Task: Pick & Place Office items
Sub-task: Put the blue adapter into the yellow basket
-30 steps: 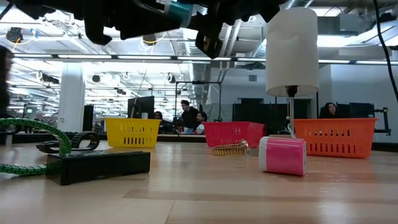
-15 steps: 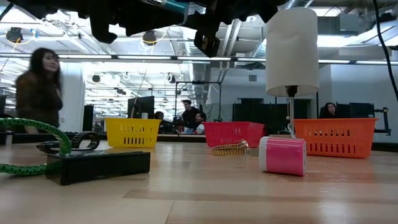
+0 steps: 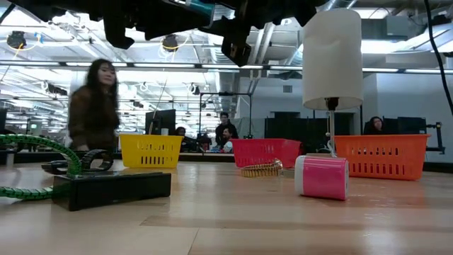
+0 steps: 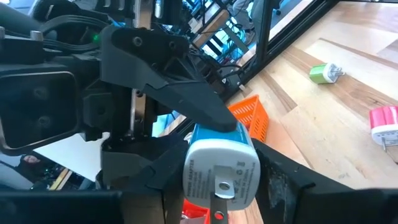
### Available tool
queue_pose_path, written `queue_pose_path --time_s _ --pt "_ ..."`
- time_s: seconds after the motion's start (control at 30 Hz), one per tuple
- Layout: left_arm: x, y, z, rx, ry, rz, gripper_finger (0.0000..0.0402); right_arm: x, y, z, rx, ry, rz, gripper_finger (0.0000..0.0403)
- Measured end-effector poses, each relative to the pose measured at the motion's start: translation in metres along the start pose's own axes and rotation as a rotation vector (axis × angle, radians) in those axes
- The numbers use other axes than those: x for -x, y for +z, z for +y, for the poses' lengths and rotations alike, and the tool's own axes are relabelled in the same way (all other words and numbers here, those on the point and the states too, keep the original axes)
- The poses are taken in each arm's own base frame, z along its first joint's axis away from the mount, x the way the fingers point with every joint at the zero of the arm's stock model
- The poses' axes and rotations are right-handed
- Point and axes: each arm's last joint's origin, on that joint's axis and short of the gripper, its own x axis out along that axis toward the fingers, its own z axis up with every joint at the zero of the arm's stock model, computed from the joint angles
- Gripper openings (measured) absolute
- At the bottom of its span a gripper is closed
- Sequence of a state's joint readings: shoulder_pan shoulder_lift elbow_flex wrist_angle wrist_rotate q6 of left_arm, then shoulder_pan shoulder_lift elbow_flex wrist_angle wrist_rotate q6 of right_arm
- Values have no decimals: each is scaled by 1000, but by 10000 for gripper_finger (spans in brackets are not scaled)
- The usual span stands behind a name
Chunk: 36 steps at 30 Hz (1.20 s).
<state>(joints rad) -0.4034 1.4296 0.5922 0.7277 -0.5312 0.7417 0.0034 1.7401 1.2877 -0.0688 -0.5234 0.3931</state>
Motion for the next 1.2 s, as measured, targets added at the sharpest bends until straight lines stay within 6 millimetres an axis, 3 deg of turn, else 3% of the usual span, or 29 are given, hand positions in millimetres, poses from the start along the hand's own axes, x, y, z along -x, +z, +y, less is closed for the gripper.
queue_pose_path --time_s 0.17,0.4,0.77,1.03,1.2 --pt "0 0 0 1 0 0 133 2 1 -4 3 -9 -5 196" --pt "0 -2 -1 39 -11 17 144 13 3 -15 -36 -35 15 232" --pt "1 -19 -1 129 190 296 141 58 -12 -47 -190 -154 241 234" --pt "-6 -51 11 326 271 470 141 59 -17 -47 -130 -183 288 234" --pt "-4 -56 22 397 198 462 142 75 -20 -41 -93 -431 315 234"
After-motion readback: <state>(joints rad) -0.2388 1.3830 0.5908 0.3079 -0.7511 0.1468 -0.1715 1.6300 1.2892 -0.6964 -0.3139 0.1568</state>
